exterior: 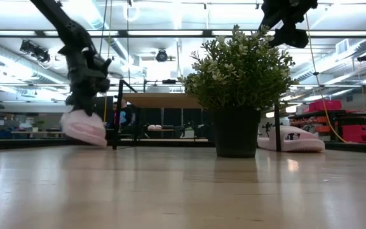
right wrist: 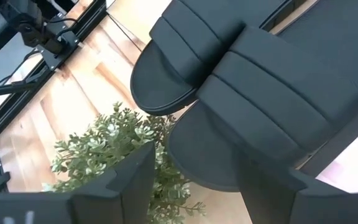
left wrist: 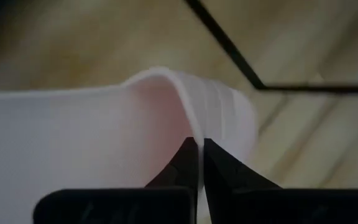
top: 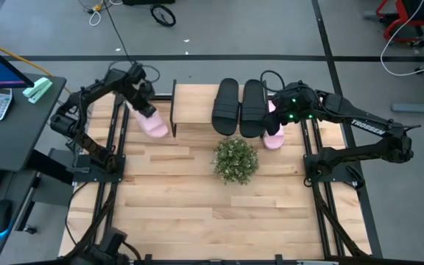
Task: Pick and place slides into the shelf
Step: Put the left pink slipper on the shelf
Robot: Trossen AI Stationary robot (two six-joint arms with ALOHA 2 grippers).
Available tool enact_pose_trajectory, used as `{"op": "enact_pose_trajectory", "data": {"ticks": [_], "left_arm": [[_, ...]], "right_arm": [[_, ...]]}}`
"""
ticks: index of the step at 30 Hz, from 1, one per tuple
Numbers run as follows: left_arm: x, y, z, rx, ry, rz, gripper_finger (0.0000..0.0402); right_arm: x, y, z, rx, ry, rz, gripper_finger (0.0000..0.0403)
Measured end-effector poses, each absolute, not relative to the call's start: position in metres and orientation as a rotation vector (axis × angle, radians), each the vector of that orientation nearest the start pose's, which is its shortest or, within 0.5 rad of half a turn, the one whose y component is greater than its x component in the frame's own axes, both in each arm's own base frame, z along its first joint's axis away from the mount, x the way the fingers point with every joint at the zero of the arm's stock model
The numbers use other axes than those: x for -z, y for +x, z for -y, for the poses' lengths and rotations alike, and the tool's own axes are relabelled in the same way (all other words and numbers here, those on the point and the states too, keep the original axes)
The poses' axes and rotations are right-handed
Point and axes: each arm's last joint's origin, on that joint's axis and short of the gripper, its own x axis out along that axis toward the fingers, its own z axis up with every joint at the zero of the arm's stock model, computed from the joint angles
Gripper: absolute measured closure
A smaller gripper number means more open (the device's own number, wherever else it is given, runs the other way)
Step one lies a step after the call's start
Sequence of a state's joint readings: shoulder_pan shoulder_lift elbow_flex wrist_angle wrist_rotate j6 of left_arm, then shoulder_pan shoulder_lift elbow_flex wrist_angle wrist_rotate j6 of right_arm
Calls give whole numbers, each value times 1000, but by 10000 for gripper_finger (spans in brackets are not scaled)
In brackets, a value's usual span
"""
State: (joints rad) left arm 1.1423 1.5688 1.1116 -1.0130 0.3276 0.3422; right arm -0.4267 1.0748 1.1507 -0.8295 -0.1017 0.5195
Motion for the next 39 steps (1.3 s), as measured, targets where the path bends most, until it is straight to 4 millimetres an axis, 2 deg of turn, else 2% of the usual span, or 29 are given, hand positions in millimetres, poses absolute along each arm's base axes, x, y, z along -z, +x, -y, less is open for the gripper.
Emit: {"op": "enact_pose_trajectory", "data": {"ticks": [9,21,27,33,39], "left_arm": [[-299,131,-276,-661,-480,-1089,392],[-384,133,-284,-831,-314,-881,392],[-420,134,-285,-893,-282,-691,392],[-451,139,-286,-857,-299,-432,392],[-469,151,-285,-806,-318,-212,392]], "right_arm": [[-348,187,82,502,676,-640,184],[-348,187,84,546,648,-635,184],[-349,187,86,623,613,-610,184],[-363,195,92,663,582,-412,184],[-374,198,101,696,565,-265,184]]}}
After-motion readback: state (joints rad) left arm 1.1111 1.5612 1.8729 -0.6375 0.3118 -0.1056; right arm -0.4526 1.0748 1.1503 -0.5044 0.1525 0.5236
